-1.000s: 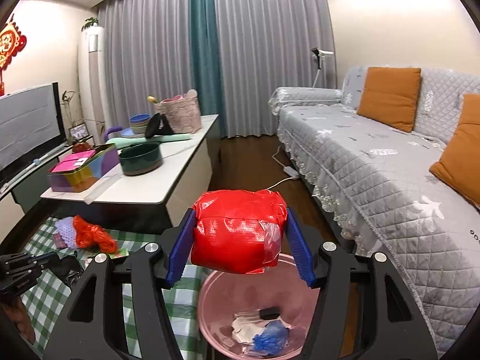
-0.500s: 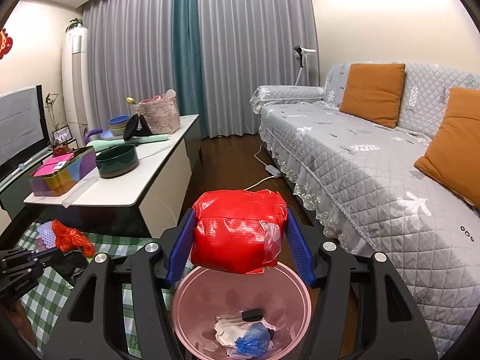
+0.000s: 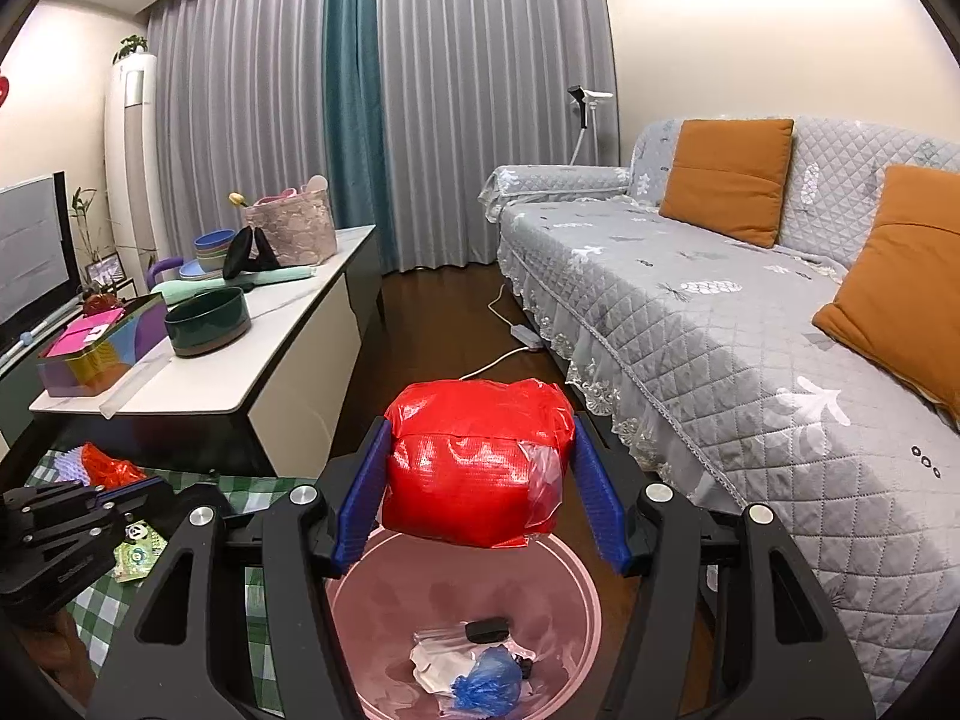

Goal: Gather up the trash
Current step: 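Carry the red bag and black bag with both tools over the pink bin, then open both tools to drop the red bag and black bag into the bin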

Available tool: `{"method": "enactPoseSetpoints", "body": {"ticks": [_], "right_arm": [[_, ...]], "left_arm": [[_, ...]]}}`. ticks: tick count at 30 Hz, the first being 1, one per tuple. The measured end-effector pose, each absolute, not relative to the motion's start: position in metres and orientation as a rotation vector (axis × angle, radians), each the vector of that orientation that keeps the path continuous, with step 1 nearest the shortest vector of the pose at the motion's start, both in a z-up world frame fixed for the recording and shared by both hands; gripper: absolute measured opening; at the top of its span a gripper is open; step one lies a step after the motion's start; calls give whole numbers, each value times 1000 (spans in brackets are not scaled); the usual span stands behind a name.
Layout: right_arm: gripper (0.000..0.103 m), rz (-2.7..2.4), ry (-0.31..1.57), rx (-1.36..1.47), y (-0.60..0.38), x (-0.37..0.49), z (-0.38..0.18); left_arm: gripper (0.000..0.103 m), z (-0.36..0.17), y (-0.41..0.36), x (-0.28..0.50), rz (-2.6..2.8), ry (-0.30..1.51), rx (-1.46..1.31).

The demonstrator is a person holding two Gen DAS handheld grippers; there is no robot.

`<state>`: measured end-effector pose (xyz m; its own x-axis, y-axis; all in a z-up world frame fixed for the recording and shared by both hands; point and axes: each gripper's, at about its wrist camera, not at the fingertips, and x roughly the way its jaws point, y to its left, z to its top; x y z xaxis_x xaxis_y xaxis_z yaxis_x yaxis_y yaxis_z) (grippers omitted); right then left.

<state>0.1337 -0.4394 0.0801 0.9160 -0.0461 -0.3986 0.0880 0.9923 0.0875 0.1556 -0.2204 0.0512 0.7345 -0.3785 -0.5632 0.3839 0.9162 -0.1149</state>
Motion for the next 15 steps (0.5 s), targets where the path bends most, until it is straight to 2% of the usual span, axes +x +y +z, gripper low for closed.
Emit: {"method": "enactPoseSetpoints", "body": {"ticks": [15], "right_arm": [[59,-97,425,118,-451,141,75]], "left_arm": [[2,37,-262,174,-471,642,44]]}}
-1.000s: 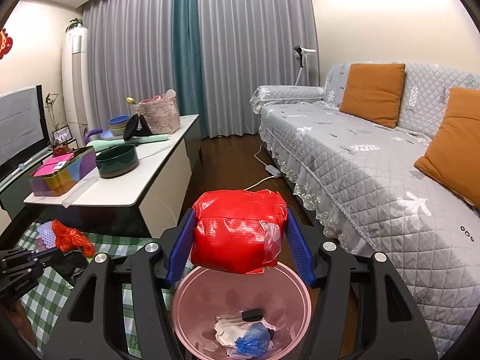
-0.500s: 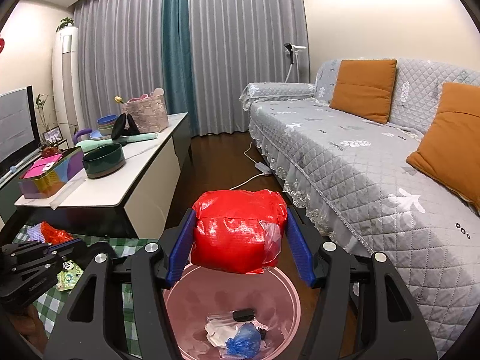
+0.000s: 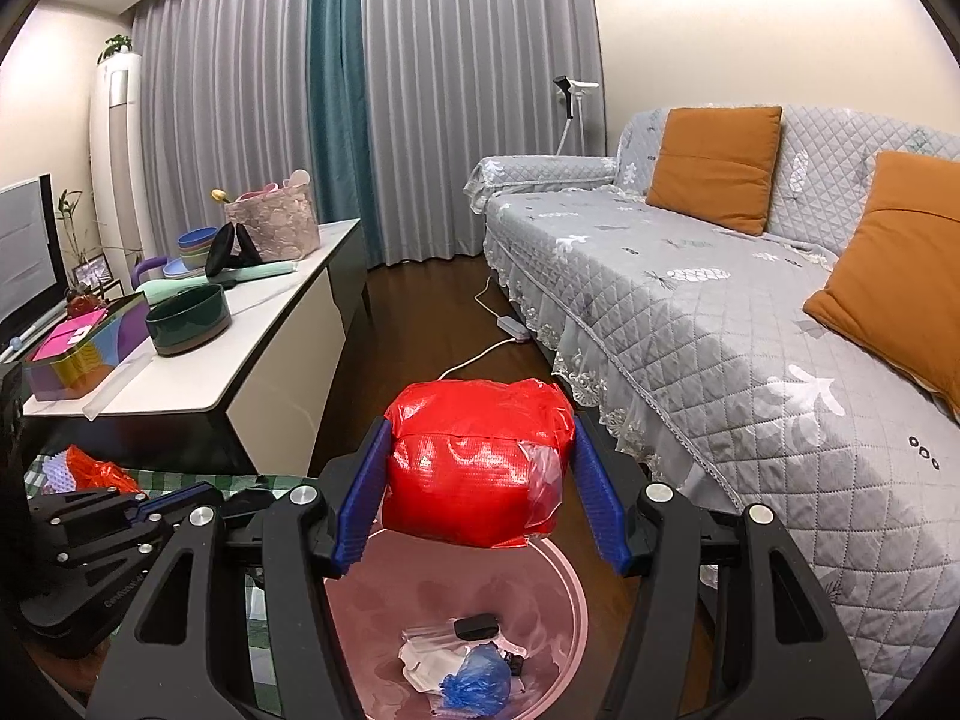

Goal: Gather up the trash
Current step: 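Open both tools to drop the red bag and black bag into the bin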

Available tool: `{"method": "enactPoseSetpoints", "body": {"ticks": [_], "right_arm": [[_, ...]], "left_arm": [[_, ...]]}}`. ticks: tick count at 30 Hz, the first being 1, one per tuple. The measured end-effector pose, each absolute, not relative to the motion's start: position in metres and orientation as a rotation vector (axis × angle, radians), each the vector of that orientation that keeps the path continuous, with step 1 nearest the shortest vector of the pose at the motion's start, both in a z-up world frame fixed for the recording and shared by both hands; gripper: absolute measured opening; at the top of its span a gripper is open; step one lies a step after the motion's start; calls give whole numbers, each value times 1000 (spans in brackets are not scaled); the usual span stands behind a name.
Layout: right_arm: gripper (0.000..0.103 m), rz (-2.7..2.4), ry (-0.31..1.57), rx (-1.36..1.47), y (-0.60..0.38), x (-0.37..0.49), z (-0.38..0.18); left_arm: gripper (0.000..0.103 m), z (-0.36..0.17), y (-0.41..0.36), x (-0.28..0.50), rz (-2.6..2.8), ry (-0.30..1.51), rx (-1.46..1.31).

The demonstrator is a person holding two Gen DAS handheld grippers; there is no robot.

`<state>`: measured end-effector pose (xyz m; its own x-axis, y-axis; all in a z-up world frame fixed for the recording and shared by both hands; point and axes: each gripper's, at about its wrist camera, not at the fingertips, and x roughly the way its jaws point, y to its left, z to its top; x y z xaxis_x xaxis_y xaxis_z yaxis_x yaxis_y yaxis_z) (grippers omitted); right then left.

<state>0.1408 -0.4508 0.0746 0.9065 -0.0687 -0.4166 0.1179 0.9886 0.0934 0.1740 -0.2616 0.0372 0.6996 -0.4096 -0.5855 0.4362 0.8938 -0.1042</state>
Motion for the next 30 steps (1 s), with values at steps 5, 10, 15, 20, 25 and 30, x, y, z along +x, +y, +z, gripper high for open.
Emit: {"method": "enactPoseSetpoints", "body": {"ticks": [5,10,15,20,25,30], "right_arm": [[59,-103,429,125,-453,141,73],[59,-107,430,129,-456,141,72],[65,-114,435,142,-461,142,71],[73,-127,442,162,-467,143,69],[73,-128,441,168,-467,145,69],[73,-119,434,163,-462,144,70]], "left_arm": [[2,33,-268,178,-476,651,48],[2,30,-275,181,-482,658,55],[2,30,-282,183,-511,667,52],[20,31,-286,181,-526,665,58],[20,34,-275,176,-508,672,47],[20,42,-257,168,-484,664,42]]}}
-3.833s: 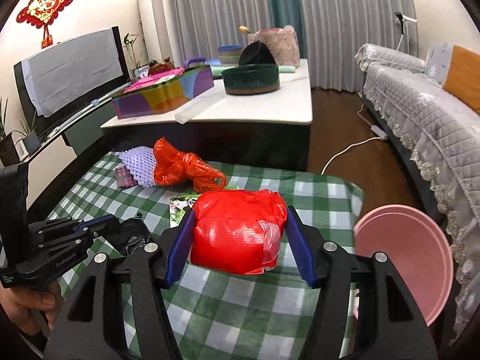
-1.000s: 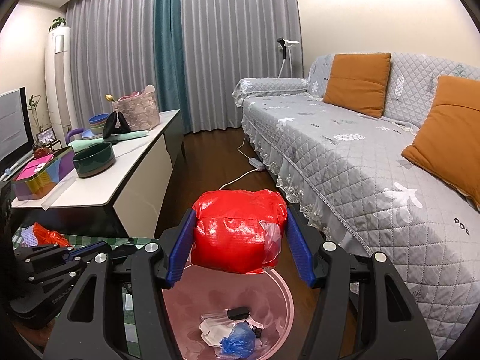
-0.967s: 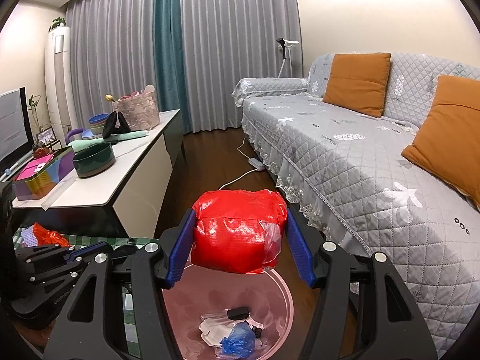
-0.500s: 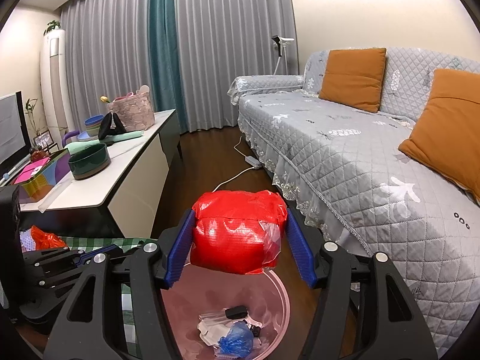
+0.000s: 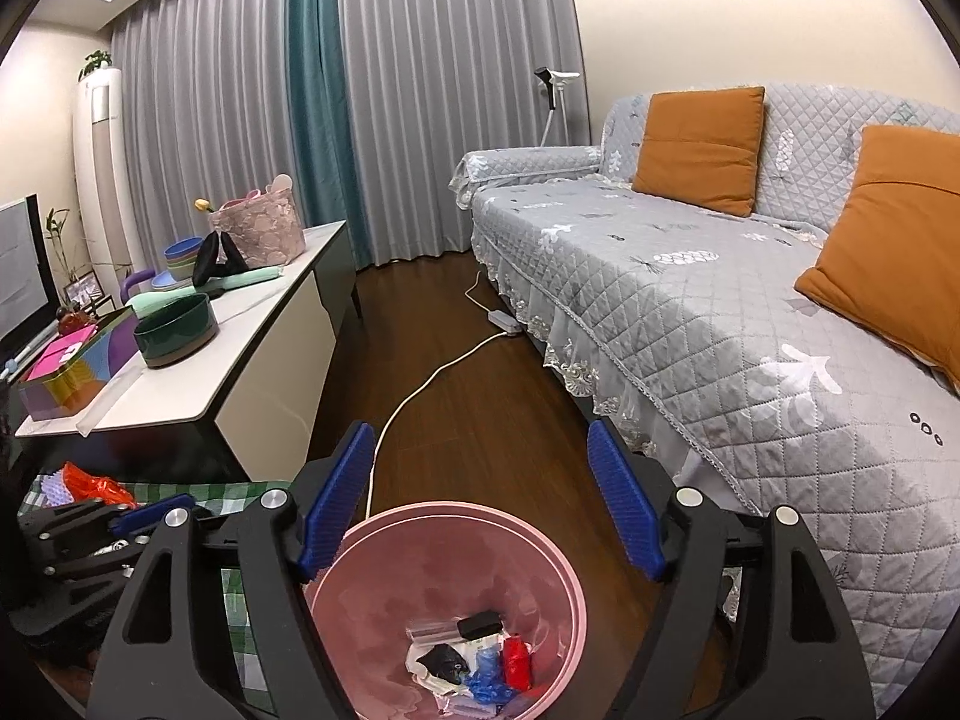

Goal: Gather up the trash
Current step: 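Open both tools to drop the red bag and black bag into the bin, then move both open tools back over the checked table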

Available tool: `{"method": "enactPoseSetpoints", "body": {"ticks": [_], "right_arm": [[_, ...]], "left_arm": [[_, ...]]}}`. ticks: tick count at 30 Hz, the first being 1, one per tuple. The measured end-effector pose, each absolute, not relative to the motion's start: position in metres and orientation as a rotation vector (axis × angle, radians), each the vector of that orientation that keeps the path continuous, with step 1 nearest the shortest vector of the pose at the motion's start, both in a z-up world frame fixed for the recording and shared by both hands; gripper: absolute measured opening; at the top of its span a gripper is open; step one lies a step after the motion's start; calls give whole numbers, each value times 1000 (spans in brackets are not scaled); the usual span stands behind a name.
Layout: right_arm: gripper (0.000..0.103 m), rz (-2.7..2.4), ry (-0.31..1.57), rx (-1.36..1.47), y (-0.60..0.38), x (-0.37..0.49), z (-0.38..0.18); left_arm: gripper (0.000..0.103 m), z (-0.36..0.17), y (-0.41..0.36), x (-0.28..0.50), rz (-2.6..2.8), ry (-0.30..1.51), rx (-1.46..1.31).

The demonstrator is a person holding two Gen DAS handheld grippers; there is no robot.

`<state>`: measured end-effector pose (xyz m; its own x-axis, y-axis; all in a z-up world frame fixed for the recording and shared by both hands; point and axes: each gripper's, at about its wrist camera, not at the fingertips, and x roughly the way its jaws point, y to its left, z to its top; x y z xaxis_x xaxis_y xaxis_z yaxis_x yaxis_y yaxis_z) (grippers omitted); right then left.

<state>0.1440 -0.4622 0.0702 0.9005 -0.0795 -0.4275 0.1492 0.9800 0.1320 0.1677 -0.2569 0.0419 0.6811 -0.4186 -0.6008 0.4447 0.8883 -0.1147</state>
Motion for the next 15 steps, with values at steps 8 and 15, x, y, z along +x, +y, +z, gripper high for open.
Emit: {"method": "enactPoseSetpoints", "body": {"ticks": [8,15], "right_arm": [[73,-99,430,160,-447,140,74],[73,-65,418,121,-423,130,79]], "left_arm": [[20,60,-215,143,-438,635,34],[20,69,-174,120,-398,612,34]]}}
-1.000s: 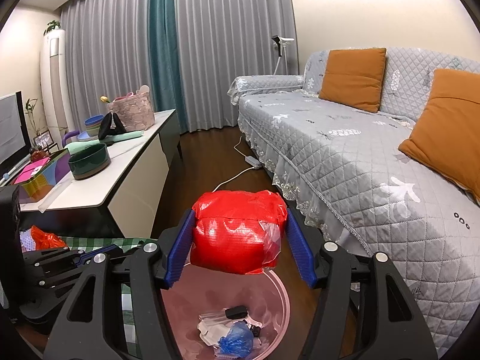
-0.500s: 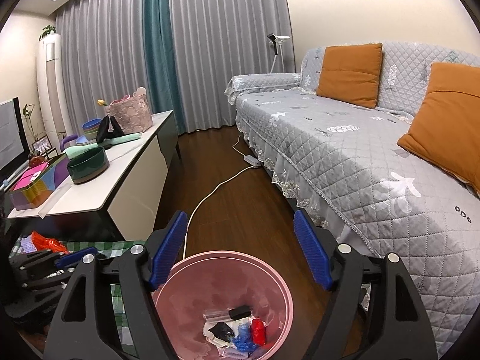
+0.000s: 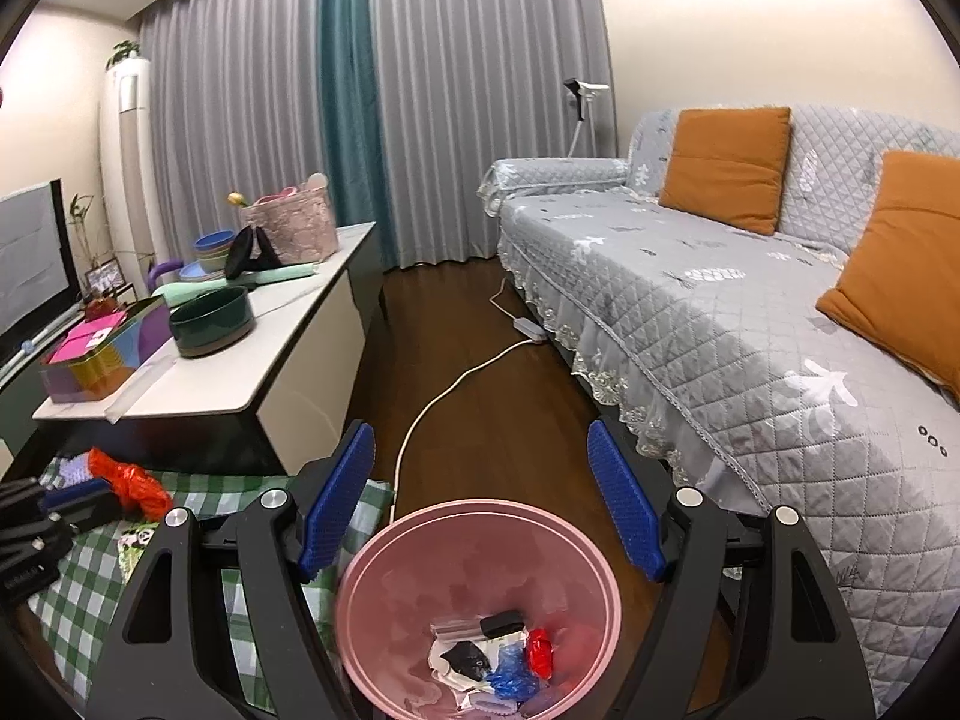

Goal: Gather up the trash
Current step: 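Move both open tools back over the checked table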

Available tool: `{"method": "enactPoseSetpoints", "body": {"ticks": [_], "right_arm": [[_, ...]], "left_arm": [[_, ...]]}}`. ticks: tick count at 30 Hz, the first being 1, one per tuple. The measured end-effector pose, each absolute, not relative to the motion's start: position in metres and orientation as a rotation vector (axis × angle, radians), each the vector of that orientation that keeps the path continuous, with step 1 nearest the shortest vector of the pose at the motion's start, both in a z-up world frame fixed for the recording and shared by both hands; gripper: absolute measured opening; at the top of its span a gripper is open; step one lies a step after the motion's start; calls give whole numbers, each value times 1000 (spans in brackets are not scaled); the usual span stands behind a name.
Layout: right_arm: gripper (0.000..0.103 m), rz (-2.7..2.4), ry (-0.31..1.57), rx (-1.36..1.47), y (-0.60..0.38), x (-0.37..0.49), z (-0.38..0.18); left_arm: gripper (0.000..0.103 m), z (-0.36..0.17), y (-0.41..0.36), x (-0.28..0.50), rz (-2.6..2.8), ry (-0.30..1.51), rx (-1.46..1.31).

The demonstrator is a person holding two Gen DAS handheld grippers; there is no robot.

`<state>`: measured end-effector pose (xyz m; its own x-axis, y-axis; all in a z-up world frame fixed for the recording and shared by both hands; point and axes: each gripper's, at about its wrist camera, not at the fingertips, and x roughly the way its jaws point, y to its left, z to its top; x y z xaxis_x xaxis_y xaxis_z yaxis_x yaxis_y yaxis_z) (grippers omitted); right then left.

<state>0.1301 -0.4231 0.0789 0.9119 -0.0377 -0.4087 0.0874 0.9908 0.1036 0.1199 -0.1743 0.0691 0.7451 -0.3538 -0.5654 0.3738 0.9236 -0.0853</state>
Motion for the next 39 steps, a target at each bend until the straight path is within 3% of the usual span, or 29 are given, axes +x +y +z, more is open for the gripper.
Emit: {"method": "enactPoseSetpoints", "body": {"ticks": [11,18,26,39], "right_arm": [[71,-15,427,142,-404,123,81],[55,55,411,157,-384,122,86],[50,167,412,203,-347,137,87],[47,371,526,114,-227,170,39]], "left_arm": [[20,83,-80,100,-283,577,14],[20,101,-6,91,-198,549,1],[20,116,71,97,-92,520,-1],[19,64,130,127,5,583,-90]]}}
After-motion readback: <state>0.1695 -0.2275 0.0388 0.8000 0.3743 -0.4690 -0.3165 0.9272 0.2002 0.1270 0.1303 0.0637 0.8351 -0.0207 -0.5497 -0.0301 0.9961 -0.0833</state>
